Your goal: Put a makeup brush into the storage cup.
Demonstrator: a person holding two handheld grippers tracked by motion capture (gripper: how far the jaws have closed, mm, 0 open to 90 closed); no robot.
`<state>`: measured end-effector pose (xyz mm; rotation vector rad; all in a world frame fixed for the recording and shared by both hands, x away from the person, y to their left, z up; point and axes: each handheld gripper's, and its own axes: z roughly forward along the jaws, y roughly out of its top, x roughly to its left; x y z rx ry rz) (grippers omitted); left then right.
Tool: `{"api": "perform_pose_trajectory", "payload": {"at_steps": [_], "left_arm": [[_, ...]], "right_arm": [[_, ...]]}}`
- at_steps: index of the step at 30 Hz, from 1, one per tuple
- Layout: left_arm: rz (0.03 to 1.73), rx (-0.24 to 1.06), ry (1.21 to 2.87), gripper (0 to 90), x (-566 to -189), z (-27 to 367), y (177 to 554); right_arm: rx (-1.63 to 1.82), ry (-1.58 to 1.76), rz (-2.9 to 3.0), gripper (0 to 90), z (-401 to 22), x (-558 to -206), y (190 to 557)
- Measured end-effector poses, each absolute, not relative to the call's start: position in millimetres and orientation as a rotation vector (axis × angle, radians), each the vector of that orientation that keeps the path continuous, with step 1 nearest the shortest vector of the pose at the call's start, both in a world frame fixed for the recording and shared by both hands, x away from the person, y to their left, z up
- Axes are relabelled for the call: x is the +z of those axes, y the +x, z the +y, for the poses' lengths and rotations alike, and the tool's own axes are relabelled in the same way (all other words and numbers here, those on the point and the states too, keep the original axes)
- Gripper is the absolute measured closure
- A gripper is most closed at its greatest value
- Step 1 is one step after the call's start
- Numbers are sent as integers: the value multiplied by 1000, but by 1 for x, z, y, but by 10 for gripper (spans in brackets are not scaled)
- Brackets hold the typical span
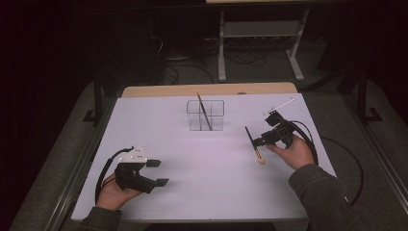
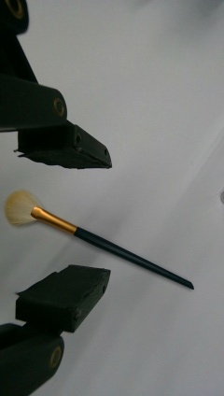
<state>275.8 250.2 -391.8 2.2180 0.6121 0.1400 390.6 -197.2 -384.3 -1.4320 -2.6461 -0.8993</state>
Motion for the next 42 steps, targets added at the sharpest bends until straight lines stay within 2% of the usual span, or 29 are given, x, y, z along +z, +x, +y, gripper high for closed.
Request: {"api": "perform_pose_trajectory", "payload": {"at_steps": [10,42], "left_arm": [[615,140,2219,262,-392,252,275],[618,142,2214,263,-391,254,276]], "right_arm": [[-799,-1414,-2653,468,-188,-395,398],[-624,-1472,-2651,599,-179,-416,411]]}}
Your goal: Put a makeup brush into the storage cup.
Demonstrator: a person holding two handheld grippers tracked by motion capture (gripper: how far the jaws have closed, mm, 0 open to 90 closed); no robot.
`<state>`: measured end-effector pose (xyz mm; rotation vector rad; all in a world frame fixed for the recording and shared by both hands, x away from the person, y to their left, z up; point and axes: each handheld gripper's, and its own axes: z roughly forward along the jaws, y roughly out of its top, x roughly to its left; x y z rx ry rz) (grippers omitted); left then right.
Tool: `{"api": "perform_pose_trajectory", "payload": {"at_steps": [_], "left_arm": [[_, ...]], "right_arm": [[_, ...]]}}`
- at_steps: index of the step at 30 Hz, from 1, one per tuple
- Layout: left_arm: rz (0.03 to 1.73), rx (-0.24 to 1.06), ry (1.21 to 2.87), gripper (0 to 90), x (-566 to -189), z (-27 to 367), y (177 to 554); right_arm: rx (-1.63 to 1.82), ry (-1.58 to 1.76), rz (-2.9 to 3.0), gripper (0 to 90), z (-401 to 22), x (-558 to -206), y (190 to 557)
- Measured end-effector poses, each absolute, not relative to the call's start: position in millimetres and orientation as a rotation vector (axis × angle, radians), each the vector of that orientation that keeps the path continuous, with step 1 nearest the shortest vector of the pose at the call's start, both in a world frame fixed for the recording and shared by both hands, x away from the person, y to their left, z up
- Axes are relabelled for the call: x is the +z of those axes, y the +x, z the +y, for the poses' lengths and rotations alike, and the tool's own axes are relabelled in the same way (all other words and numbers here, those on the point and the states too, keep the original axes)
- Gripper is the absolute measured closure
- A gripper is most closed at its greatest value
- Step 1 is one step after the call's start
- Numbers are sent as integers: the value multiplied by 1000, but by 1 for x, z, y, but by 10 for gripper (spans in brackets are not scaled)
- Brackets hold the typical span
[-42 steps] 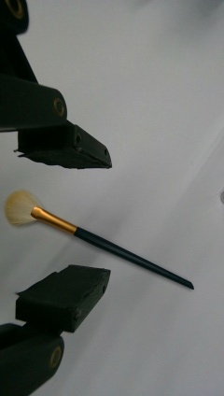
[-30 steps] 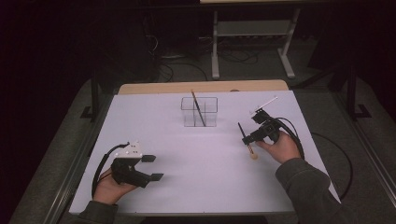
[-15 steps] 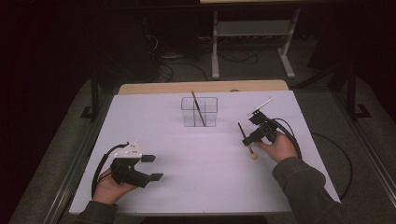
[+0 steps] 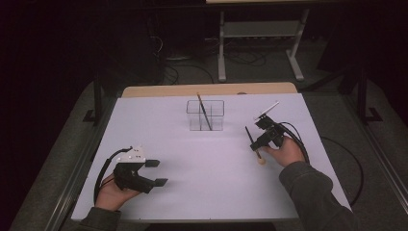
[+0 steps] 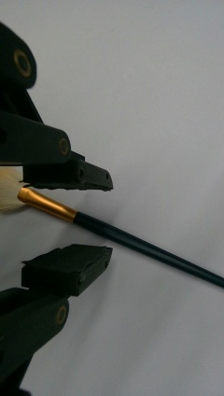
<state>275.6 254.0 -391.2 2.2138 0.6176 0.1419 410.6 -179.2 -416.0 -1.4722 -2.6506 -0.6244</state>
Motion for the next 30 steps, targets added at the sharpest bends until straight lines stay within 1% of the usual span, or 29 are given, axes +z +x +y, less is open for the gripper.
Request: {"api": "perform_pose_trajectory", "payload": {"at_steps": [6,15,21,30], "left_arm": [[629,140,2208,263,-392,255,275],[630,138,2207,263,-392,255,276],[627,140,2210,263,-392,255,276],[628,142,2210,263,-391,256,275]], "right_arm": [[-594,-1470,-2671,623,-177,-418,411],[-565,-1455,-2685,697,-174,-420,411],[-535,-1453,-2705,722,-172,-421,410],[-481,-1442,-2788,810,-168,-422,407]]}}
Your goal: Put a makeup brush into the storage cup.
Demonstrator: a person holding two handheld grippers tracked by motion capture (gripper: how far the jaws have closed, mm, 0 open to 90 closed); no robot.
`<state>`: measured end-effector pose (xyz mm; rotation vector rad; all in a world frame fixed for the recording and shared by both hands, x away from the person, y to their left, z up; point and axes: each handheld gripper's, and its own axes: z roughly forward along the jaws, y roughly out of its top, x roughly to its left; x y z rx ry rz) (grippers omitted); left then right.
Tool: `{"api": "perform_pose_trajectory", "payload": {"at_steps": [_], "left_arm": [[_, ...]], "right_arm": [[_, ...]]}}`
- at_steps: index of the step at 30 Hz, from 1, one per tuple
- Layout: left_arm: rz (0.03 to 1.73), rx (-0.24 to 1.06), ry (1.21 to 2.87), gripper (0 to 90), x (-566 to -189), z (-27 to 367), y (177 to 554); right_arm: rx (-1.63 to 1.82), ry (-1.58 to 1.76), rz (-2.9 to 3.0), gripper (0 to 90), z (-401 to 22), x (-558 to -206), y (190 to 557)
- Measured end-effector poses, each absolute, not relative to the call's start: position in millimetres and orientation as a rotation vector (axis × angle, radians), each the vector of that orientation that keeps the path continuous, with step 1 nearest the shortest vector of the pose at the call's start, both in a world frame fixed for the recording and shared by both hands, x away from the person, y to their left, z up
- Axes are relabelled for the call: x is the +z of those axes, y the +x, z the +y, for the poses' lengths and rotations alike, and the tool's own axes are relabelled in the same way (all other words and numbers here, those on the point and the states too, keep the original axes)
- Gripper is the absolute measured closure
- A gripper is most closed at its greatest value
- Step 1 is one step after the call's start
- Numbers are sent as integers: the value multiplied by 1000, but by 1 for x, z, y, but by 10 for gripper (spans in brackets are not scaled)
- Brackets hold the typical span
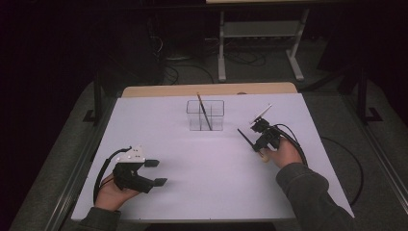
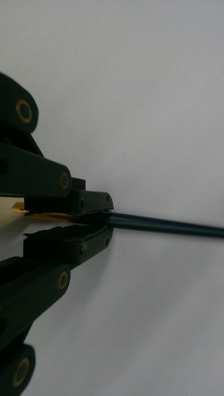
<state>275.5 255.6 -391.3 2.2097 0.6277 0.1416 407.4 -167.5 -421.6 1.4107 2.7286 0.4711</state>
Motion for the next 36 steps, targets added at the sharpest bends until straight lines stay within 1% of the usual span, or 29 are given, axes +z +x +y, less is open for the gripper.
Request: {"api": "perform_pose_trajectory", "payload": {"at_steps": [9,24,36], "left_arm": [[627,144,2209,263,-391,255,275],[630,148,2211,264,-392,255,276],[624,154,2208,267,-390,255,275]], "right_arm": [[435,1336,2734,827,-164,-421,405],[520,1296,2780,830,-172,-422,407],[640,1160,2810,830,-167,-407,395]]}}
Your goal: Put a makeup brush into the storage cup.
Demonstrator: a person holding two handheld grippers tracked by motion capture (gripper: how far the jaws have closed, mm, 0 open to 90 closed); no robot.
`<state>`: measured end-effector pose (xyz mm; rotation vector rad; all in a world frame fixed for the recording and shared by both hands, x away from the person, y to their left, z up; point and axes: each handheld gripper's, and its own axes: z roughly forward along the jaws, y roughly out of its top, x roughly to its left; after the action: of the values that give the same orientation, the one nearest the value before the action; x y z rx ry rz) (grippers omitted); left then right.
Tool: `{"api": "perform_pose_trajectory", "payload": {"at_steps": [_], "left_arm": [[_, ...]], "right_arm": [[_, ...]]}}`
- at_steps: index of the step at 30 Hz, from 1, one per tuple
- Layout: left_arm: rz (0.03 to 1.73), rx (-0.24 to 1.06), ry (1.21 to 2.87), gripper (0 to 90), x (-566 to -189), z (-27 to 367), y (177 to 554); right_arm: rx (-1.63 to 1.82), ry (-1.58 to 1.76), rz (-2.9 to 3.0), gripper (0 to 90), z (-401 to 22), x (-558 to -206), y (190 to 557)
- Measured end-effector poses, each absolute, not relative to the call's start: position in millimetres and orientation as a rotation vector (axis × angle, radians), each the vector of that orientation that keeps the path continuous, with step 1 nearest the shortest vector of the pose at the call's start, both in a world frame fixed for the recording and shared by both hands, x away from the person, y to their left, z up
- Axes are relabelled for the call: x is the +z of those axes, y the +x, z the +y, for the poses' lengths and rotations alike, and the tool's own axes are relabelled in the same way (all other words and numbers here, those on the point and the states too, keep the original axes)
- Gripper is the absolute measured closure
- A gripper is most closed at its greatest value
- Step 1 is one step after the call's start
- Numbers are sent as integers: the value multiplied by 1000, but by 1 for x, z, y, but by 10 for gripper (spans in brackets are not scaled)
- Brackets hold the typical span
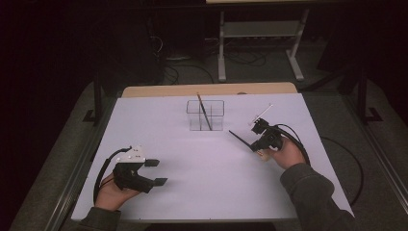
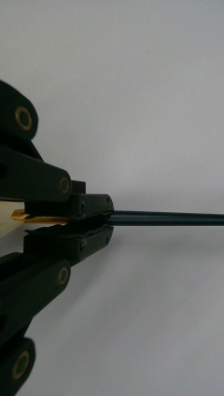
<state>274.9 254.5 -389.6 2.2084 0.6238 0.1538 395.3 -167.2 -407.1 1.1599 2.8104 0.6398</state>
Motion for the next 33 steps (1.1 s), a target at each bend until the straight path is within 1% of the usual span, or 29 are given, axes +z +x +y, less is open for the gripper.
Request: {"api": "perform_pose_trajectory", "payload": {"at_steps": [15,33], "left_arm": [[623,158,2205,270,-389,253,274],[581,140,2218,288,-382,244,274]], "right_arm": [[754,1014,2855,830,-160,-383,378],[812,749,2908,829,-135,-350,360]]}}
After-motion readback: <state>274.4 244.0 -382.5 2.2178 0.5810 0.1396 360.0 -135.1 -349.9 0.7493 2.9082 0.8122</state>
